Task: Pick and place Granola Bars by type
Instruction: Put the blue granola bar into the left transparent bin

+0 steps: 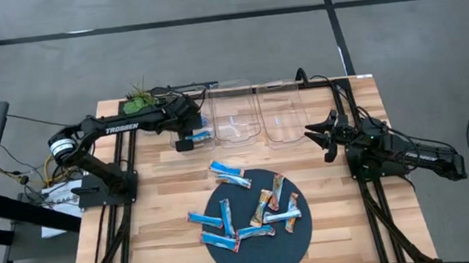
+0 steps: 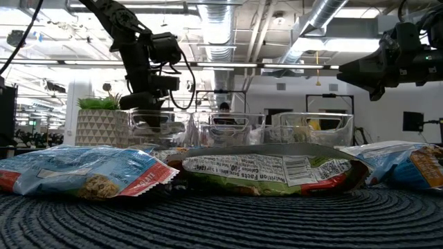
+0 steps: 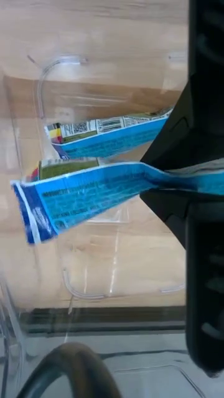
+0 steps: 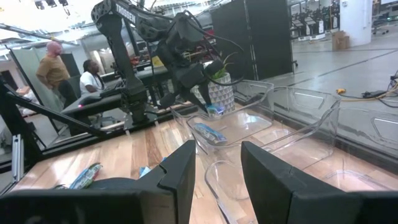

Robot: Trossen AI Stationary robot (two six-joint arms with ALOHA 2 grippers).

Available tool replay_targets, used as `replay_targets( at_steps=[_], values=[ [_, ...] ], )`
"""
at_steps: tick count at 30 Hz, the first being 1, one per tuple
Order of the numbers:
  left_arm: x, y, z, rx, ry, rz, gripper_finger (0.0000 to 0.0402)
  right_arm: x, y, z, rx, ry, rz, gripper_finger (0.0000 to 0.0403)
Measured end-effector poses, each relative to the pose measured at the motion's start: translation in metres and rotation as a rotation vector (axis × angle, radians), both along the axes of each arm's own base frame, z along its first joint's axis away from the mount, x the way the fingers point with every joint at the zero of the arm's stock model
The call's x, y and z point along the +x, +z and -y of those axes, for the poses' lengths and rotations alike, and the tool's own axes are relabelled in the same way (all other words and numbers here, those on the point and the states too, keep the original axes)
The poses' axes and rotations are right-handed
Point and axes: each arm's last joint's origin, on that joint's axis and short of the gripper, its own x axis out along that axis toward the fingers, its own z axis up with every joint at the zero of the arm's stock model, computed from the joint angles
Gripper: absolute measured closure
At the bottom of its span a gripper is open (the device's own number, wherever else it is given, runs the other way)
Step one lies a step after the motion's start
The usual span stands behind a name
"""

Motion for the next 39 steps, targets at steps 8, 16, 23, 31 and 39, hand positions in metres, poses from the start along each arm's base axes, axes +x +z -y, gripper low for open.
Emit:
replay_targets(
  at_steps=[8,16,23,31,39],
  values=[
    [0.0,0.0,0.0,0.006,0.006,-0.003,0.0315,0.0,0.0,0.0,0.0,0.0,0.0,0.028],
    [0.0,0.003,-0.002,0.057,0.035,-0.027,0.0313,0.0,0.0,0.0,0.0,0.0,-0.001,0.028],
    [0.01,0.031,-0.009,0.072,0.11,0.051,0.0313,0.0,0.0,0.0,0.0,0.0,-0.001,0.028],
    [0.018,0.073,0.002,-0.019,0.152,0.25,0.0313,0.0,0.0,0.0,0.0,0.001,0.0,0.028],
    [0.02,0.106,0.037,-0.227,0.086,0.457,0.0313,0.0,0.0,0.0,0.0,0.0,0.0,0.028]
  ],
)
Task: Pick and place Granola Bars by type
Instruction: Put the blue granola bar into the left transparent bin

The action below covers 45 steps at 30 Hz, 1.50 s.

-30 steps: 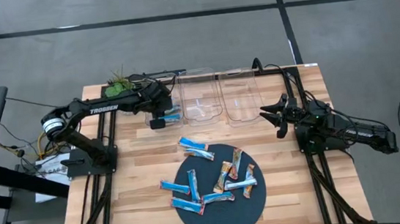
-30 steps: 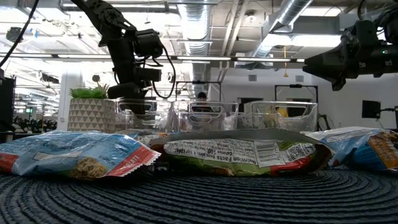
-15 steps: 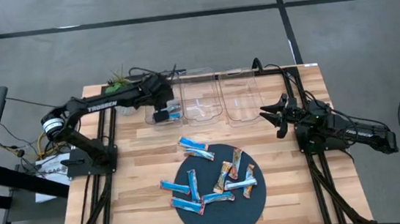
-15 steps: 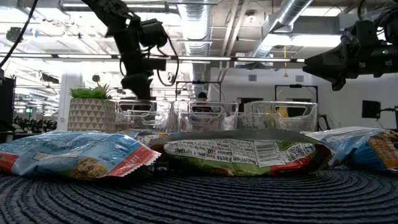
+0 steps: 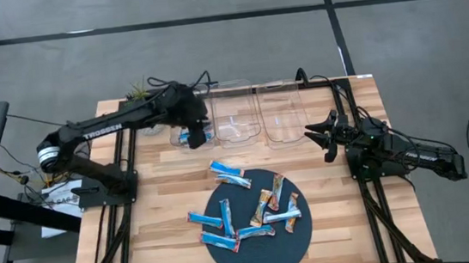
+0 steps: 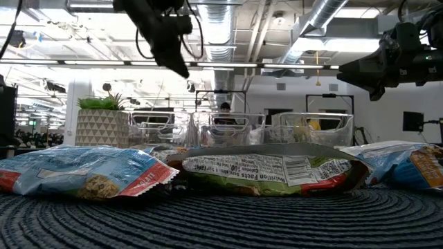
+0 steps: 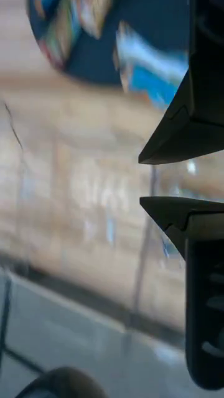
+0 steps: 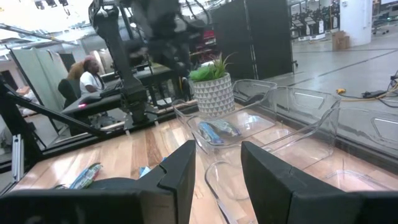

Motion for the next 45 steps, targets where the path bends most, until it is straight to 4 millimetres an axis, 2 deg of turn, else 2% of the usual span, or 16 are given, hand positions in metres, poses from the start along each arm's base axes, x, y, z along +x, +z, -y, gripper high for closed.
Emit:
replay_targets(
  at_steps=[5,11,15,20,29,35,38,45],
  values=[
    [0.0,0.015,0.027,-0.127,-0.126,0.113,0.0313,0.0,0.0,0.0,0.0,0.0,0.0,0.028],
    [0.002,0.023,0.054,-0.181,-0.277,0.168,0.0313,0.0,0.0,0.0,0.0,0.0,0.0,0.028],
    [0.002,0.025,0.067,-0.174,-0.363,0.162,0.0313,0.0,0.0,0.0,0.0,0.0,0.0,0.028],
    [-0.002,0.022,0.087,-0.074,-0.546,0.108,0.032,0.0,0.0,0.0,0.0,0.0,0.0,0.028],
    [-0.011,0.013,0.123,0.11,-0.907,-0.015,0.0323,0.0,0.0,0.0,0.0,0.0,0.0,0.028],
    [-0.002,0.001,0.143,0.181,-0.935,-0.098,0.0323,0.0,0.0,0.0,0.0,0.0,0.0,0.028],
    [0.004,-0.012,0.152,0.231,-0.93,-0.179,0.0321,0.0,0.0,0.0,0.0,0.0,-0.001,0.028],
    [0.016,-0.034,0.177,0.345,-1.037,-0.275,0.0273,0.001,-0.001,0.0,0.004,0.002,-0.012,0.028]
  ],
)
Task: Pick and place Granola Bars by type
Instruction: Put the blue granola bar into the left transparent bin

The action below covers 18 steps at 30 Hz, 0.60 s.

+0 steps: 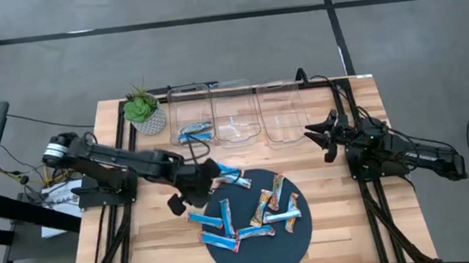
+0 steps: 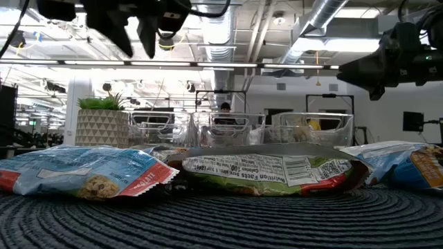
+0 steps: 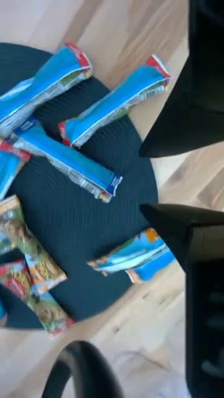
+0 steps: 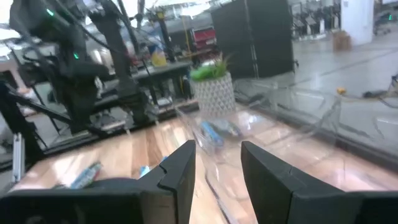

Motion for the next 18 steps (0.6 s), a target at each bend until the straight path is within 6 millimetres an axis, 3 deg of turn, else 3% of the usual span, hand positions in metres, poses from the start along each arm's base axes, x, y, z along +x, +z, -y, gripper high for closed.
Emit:
replay_targets(
  at_steps=[8,18],
  values=[
    [0.014,-0.026,0.026,0.115,-0.165,-0.016,0.0212,0.0,-0.001,0.0,0.003,-0.003,-0.007,0.028],
    [0.028,-0.045,0.049,0.215,-0.297,0.049,0.0212,0.0,-0.001,0.0,0.003,-0.002,-0.007,0.028]
  ],
)
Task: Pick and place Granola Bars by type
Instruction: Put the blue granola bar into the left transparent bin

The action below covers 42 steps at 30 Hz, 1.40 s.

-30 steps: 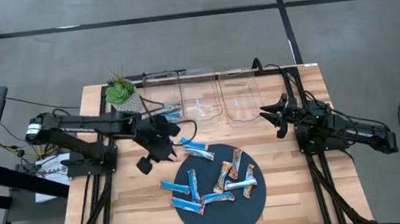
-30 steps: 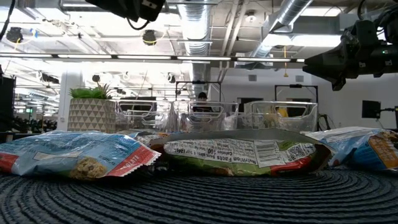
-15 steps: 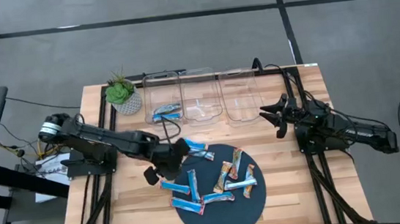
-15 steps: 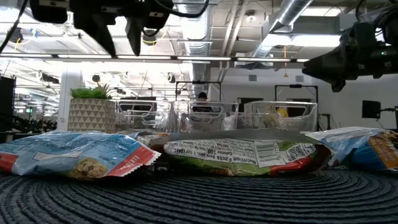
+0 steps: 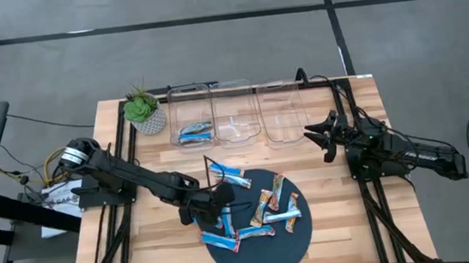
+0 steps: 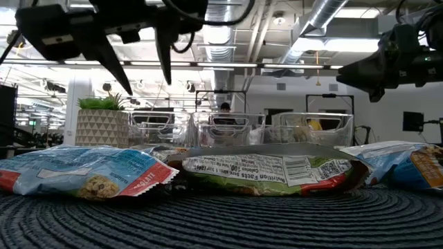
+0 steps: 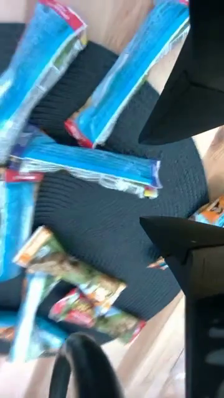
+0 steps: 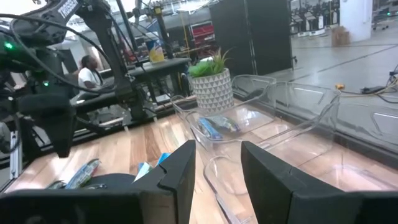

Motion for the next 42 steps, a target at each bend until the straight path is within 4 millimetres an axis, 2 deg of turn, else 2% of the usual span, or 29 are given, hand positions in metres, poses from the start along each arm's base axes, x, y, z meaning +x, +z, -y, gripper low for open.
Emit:
replay_targets(
  at_steps=[11,16,23,31,42],
  values=[
    [0.019,-0.028,0.014,0.003,-0.018,0.029,0.0219,0.0,0.0,0.0,-0.001,0.001,0.001,0.028],
    [0.021,-0.036,0.017,0.007,-0.027,0.011,0.022,0.0,0.0,0.0,0.0,0.0,0.0,0.028],
    [0.019,-0.036,0.018,-0.001,-0.069,-0.001,0.022,0.0,0.0,0.0,0.0,0.0,-0.001,0.028],
    [0.026,-0.062,0.023,0.058,-0.059,-0.046,0.022,0.0,0.0,0.0,0.0,0.0,-0.001,0.028],
    [0.031,-0.076,0.024,0.07,-0.055,-0.052,0.022,0.0,0.0,0.0,0.0,0.0,-0.001,0.028]
  ],
)
